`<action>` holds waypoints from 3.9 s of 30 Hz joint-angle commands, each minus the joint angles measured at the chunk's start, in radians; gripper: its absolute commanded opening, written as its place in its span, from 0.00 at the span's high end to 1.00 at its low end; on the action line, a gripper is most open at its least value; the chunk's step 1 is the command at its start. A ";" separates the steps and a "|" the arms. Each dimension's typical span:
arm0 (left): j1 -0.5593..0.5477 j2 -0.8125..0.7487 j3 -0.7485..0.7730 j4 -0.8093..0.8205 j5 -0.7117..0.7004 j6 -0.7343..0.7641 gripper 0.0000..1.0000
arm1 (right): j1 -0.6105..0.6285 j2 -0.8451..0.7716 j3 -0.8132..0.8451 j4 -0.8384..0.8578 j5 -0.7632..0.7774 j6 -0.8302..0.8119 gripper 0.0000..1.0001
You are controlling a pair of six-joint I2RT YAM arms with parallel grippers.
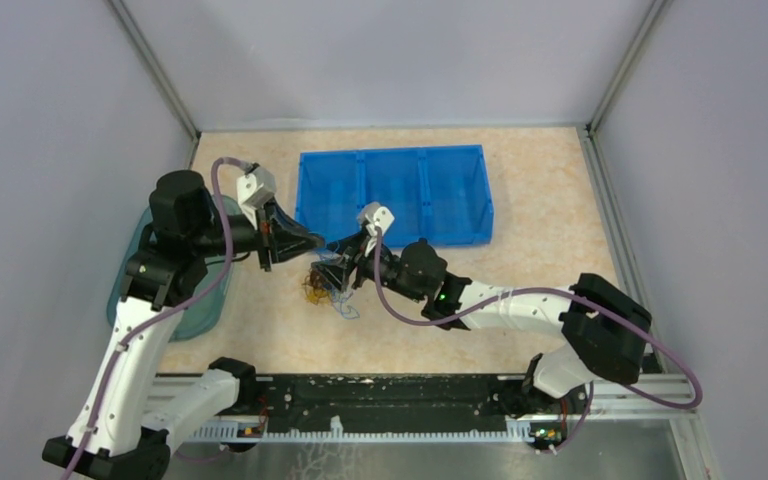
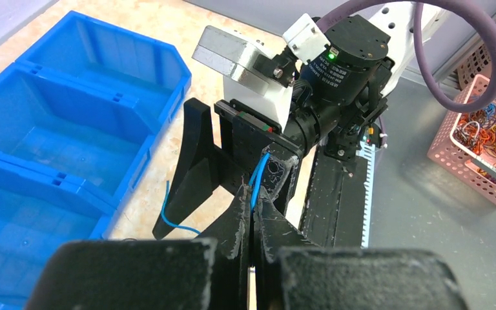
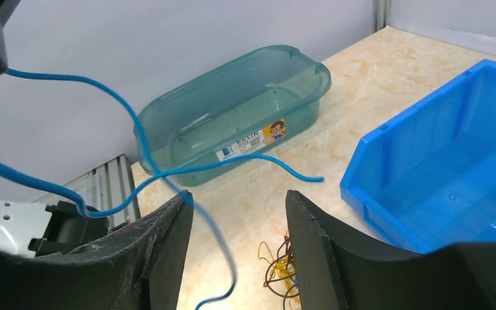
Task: Untangle the cables
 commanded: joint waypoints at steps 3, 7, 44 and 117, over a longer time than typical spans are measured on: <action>-0.005 -0.013 0.055 0.071 0.002 -0.055 1.00 | -0.004 0.034 0.036 0.088 -0.017 0.024 0.45; -0.005 0.009 0.132 0.083 -0.007 -0.066 1.00 | -0.002 0.093 0.049 0.120 -0.043 0.061 0.46; -0.008 0.402 0.046 0.446 -0.519 0.208 1.00 | -0.005 -0.392 -0.421 0.018 0.302 0.086 0.25; 0.147 0.266 -0.134 -0.215 -0.204 0.560 0.18 | -0.074 -0.232 -0.237 -0.339 -0.041 0.102 0.50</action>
